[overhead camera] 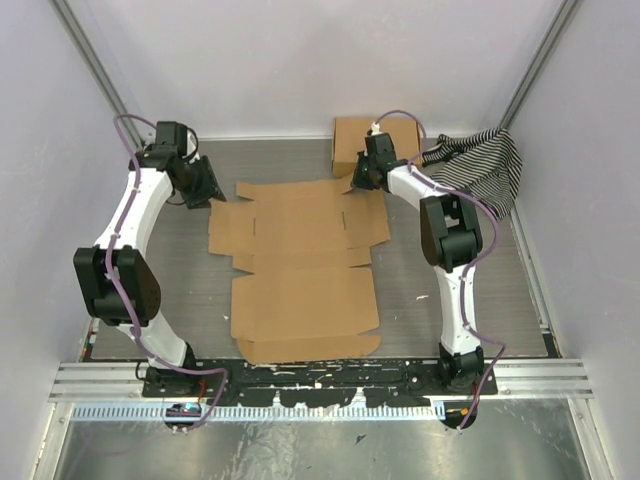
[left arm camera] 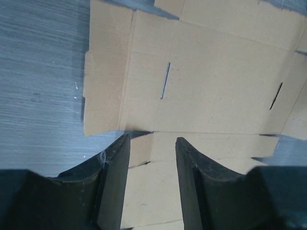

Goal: Fold the paper box

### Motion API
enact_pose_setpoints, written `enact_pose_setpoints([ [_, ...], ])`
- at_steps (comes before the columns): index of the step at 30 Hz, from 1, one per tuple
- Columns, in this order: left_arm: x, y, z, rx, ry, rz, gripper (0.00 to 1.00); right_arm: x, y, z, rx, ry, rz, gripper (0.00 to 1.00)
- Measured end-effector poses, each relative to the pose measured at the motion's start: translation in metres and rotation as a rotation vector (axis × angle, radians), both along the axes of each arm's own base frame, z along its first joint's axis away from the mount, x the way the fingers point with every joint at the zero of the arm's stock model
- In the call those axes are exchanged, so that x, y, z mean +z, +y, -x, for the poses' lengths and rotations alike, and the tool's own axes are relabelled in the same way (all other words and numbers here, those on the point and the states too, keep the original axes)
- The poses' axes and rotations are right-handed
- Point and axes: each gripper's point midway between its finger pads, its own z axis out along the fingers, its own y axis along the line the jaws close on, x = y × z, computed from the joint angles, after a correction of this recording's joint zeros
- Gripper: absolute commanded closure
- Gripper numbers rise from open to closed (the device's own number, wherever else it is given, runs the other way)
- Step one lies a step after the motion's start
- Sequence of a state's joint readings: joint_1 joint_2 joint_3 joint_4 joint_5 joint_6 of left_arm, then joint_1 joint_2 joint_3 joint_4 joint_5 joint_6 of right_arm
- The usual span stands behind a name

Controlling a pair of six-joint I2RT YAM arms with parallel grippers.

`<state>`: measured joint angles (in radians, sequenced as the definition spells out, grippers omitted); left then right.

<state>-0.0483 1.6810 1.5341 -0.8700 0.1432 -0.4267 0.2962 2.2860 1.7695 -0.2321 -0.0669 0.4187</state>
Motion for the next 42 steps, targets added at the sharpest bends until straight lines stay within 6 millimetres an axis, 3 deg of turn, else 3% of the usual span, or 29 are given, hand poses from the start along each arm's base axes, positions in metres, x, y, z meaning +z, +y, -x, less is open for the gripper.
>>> enact_pose_setpoints([
  [4,0.001,0.0,-0.011,0.0,0.002,-0.002,0.51,0.008,-0.002,0.016,0.018,0.003,0.023,0.99],
  [8,-0.008,-0.001,-0.016,0.0,0.028,-0.002,0.51,0.018,-0.012,0.046,0.03,0.022,0.083,0.99],
  [17,-0.039,-0.003,-0.031,-0.009,0.109,0.001,0.55,0.059,-0.021,0.095,0.06,0.004,0.212,0.99],
  [26,-0.087,-0.029,-0.072,-0.05,0.176,0.062,0.56,0.068,-0.012,0.096,0.09,0.015,0.248,0.99],
  [33,-0.091,-0.05,-0.092,-0.086,0.149,0.067,0.58,0.053,-0.007,0.084,0.093,0.045,0.258,0.99],
  [42,-0.096,-0.069,-0.086,-0.121,0.167,0.075,0.58,0.033,-0.005,0.082,0.101,0.103,0.27,0.99],
])
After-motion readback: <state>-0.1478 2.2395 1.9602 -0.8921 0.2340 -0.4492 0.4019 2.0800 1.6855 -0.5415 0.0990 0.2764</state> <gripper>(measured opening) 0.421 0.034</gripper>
